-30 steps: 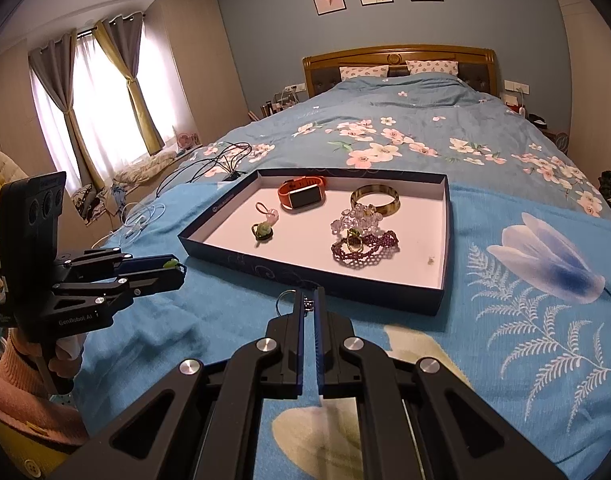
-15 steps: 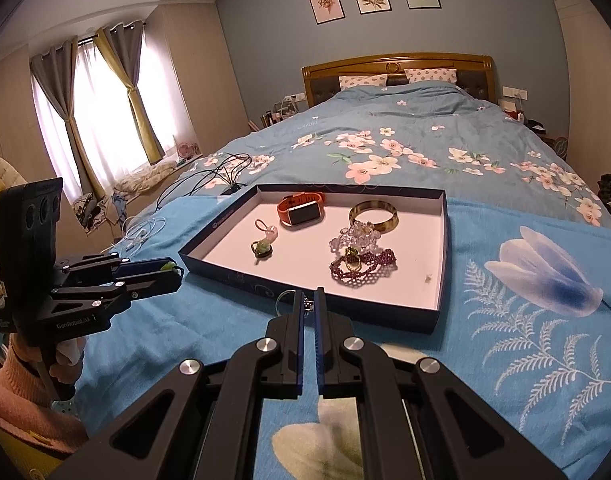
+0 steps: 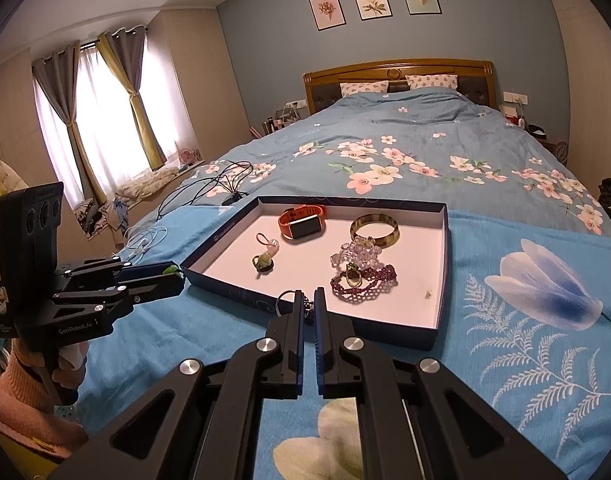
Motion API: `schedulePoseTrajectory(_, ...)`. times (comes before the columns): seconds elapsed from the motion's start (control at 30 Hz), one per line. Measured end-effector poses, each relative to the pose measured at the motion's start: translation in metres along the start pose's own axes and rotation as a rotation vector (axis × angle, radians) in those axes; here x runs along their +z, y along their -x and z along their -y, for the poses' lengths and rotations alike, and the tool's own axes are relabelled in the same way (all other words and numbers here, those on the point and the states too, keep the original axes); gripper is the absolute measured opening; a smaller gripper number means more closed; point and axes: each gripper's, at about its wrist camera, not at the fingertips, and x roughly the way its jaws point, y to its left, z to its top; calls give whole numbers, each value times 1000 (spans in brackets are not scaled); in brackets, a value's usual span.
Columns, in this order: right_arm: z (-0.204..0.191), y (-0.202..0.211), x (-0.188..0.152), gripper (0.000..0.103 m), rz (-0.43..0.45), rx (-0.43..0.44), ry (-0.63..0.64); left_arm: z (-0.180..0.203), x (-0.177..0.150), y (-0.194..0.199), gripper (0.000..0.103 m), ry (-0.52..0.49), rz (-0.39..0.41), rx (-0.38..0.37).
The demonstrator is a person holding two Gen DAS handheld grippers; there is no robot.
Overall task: Organize jewelry
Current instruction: 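Lift the silver ring with the right tool while the left tool carries the green ring toward the box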
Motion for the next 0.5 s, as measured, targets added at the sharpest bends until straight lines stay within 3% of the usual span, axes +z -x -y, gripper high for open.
schedulePoseTrajectory(0.5,3,-2,9,3,19,1,-2,1,11,1,24,-14,26,16)
